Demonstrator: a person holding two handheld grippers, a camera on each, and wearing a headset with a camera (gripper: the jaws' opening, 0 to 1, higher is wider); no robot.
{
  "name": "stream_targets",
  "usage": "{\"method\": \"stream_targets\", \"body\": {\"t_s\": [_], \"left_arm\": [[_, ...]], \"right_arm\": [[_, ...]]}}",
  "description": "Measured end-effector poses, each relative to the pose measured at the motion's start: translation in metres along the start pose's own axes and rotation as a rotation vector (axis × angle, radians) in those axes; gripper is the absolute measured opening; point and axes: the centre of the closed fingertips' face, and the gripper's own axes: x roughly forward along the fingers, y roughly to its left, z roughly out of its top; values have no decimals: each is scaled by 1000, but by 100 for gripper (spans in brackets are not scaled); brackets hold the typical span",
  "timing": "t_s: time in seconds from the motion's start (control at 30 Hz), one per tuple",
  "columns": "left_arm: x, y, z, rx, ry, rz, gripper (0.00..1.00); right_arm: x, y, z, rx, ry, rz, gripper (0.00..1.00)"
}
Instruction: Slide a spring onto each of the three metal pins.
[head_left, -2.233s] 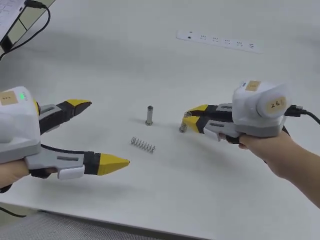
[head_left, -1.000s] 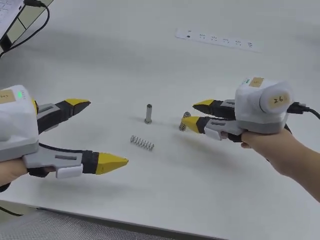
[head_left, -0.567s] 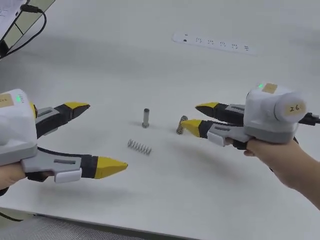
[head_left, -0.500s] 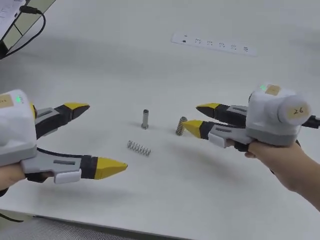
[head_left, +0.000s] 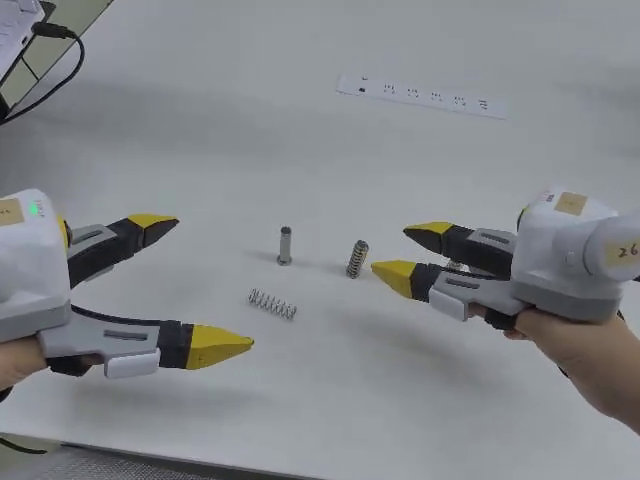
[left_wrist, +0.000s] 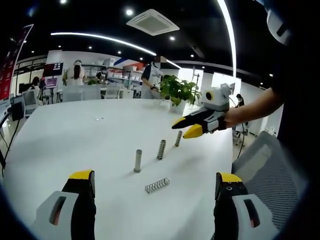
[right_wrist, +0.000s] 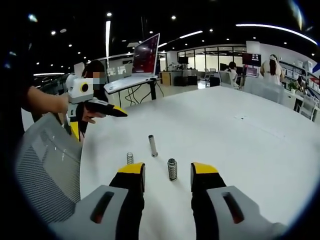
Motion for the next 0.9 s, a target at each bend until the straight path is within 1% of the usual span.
{"method": "stream_targets", "body": {"t_s": [0.13,0.2,0.33,0.43,0.53,0.67,0.73,0.8,0.9], "left_arm": [[0,0,-1,9,10,1,98],[0,0,-1,9,11,0,98],[0,0,-2,11,12,-1,98],[-1,0,-2,10,12,-2,98],[-1,-1,-2,11,12,-3,98],[-2,-2,-3,9,17,-10,98],[-2,-2,-4,11,21,-8,97],[-2,-2,-5,11,23,-9,97],[-4,-1,-7,15,31,-7,97]], "right_arm": [[-5,10,4,17,-18,17,35],[-6,13,6,25,-28,18,35],[-7,17,5,29,-30,25,34],[-7,20,-2,12,-11,33,34],[-6,23,-5,18,-5,51,34],[0,33,-14,-17,33,82,33],[5,37,-18,-21,55,104,32],[9,42,-19,-19,61,122,33],[15,47,-18,-42,69,137,32]]}}
